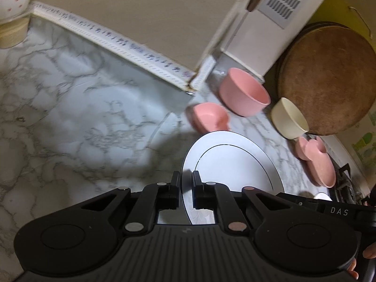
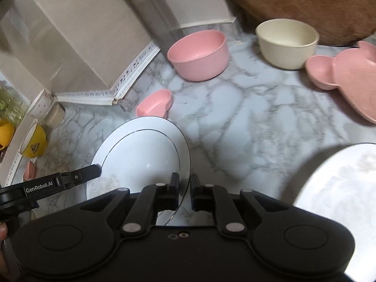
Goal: Organize plates and bowls
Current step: 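Lift the dark-rimmed plate with both grippers and carry it over the large plate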
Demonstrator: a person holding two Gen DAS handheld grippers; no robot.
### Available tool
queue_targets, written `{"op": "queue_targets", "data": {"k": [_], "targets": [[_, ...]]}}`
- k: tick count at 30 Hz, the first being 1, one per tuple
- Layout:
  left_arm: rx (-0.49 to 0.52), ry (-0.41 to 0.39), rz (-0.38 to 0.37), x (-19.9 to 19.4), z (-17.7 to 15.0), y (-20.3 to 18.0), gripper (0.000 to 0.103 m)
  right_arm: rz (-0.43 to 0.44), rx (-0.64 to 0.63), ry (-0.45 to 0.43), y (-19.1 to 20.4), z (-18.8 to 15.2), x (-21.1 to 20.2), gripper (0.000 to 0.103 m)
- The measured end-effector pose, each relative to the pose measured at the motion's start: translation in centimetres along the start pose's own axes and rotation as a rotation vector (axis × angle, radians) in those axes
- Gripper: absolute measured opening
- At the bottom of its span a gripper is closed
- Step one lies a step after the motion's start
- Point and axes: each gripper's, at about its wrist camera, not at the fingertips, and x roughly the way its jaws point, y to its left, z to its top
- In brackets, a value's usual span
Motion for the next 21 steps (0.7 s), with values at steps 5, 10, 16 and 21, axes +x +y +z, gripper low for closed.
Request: {"op": "queue_targets", "data": {"k": [5, 10, 16, 21], "targets": [[0.026, -0.007, -0.025, -0.4, 0.0, -2.3, 0.008, -0.004, 0.044, -0.024, -2.0, -0.5, -2.2, 0.01], [0.069, 0.0, -0.056, -0.4, -0.6, -5.0, 0.009, -0.021, 0.088, -0.054, -4.2, -1.0, -4.5, 0.01], [0.118, 0.02, -0.098, 0.3, -1.5, -8.7, 0.009, -0.05, 0.131, -0.094, -7.2, -2.1, -7.5, 0.01], [0.163, 0.037, -0.129, 1.0, -2.8, -12.0, 0.009, -0.079, 0.164, -0.127, -9.8, -3.3, -10.1, 0.009]]}}
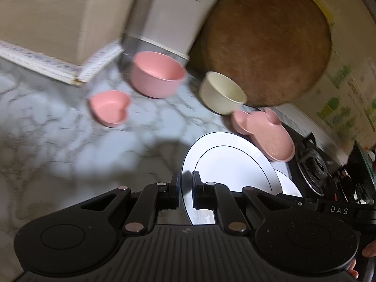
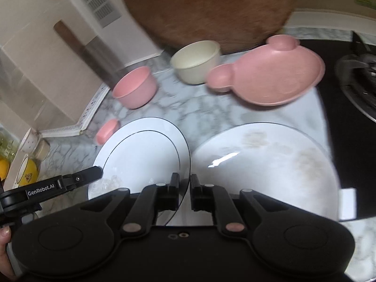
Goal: Organize plates and bowls
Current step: 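Lift the dark-rimmed plate with both grippers and carry it over the large plate, then lower the dark-rimmed plate onto the large plate and open both grippers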
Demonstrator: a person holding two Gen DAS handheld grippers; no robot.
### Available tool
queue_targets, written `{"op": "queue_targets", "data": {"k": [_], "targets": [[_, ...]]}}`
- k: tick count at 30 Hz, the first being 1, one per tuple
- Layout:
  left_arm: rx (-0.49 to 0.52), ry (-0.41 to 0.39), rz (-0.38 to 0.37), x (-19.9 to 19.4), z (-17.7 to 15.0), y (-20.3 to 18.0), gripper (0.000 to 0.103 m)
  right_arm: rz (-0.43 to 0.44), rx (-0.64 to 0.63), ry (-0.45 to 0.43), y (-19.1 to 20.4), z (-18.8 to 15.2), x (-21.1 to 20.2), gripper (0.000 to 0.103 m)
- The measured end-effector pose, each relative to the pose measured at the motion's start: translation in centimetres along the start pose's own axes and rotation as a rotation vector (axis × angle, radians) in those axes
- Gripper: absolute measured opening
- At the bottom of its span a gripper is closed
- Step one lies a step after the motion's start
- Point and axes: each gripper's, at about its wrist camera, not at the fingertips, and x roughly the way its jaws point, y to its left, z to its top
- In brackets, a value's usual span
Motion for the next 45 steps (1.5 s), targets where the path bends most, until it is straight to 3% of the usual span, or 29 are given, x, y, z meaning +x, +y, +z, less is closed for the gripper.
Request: {"op": "queue_targets", "data": {"k": [12, 19, 29, 45], "targets": [[0.093, 0.079, -0.065, 3.9, -2.6, -6.9, 0.009, -0.077, 0.11, -0.022, -7.5, -2.1, -3.4, 0.009], [0.138, 0.115, -0.072, 6.0, -3.7, -9.4, 0.009, -0.098, 0.144, -0.019, -9.9, -2.9, -3.8, 0.009], [0.128, 0.172, -0.062, 8.4, -4.3, -9.9, 0.008, -0.098, 0.152, -0.004, -11.2, -3.2, -3.3, 0.009], [0.157, 0.187, -0.057, 9.0, -4.5, -10.1, 0.009, -0.089, 0.15, 0.021, -12.0, -3.1, -2.5, 0.009]]}}
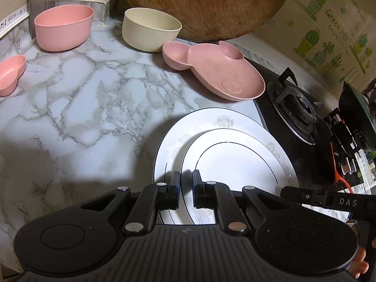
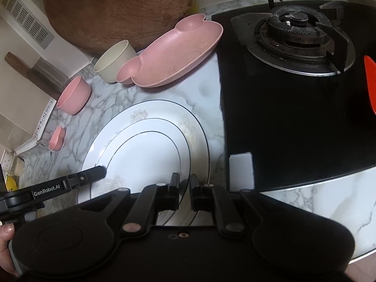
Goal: Organize plates and bowls
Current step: 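Lower the dark-rimmed plate onto the large plate and open both grippers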
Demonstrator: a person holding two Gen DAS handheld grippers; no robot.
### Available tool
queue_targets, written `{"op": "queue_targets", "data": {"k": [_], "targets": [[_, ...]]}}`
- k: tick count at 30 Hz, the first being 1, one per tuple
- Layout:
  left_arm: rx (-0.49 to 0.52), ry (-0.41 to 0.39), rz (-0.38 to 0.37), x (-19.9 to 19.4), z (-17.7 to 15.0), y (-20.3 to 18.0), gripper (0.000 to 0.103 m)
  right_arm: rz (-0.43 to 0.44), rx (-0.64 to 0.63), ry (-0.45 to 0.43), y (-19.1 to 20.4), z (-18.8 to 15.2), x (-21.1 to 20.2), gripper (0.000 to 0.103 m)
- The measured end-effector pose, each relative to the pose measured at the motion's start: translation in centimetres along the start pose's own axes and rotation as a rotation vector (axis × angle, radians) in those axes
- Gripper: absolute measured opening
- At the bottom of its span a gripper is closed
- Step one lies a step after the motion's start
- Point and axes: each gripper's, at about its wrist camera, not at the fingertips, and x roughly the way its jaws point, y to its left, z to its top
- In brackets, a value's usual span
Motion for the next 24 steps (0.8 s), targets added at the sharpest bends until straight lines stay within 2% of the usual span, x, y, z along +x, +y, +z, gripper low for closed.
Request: {"op": "queue_targets", "data": {"k": [14, 21, 24], "targets": [[0.039, -0.014, 0.029, -0.7, 0.1, 0.1, 0.008, -0.023, -0.062, 0.006, 0.7, 0.4, 0.7, 0.01], [0.068, -0.03, 0.048, -1.4, 0.0, -0.5, 0.008, -0.055, -0.132, -0.037, 2.2, 0.7, -0.2, 0.02], [0.082, -0.047, 0.052, -2.1, -0.1, -0.8, 0.008, -0.042, -0.182, -0.066, 3.2, 0.8, -1.2, 0.023]]}}
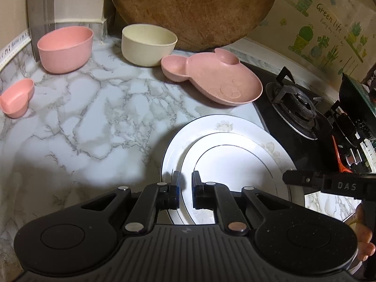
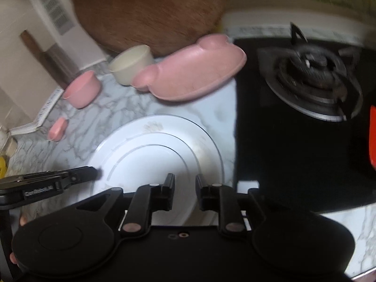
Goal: Organize plates and bowls
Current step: 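Lower the dark-rimmed plate onto the large plate and open both grippers, then move both grippers to the pink bear-shaped plate rim and close them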
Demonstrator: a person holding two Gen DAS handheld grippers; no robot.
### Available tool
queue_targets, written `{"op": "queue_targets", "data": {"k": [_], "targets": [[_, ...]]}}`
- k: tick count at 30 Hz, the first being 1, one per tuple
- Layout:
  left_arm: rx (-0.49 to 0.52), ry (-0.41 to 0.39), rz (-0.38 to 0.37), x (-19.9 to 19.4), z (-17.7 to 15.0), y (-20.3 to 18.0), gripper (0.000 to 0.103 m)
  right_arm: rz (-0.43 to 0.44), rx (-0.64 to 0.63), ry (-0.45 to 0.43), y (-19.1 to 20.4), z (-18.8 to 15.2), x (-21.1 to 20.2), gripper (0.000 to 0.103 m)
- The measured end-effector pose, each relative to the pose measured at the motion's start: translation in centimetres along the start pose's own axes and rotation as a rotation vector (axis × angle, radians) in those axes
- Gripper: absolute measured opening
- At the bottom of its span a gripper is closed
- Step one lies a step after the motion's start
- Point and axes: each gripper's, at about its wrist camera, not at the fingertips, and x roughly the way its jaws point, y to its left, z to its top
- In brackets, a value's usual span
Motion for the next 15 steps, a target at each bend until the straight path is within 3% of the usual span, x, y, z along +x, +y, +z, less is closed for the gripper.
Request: {"op": "queue_targets", "data": {"k": [10, 15], "targets": [[0.034, -0.082, 0.028, -3.3, -0.3, -1.6, 0.008, 0.033, -0.184, -0.108, 3.6, 0.0, -3.4, 0.044], [0.051, -0.142, 0.069, -5.3, -0.9, -2.4, 0.009, 0.058, -0.22, -0.154, 4.5, -0.1, -4.7, 0.063]]}}
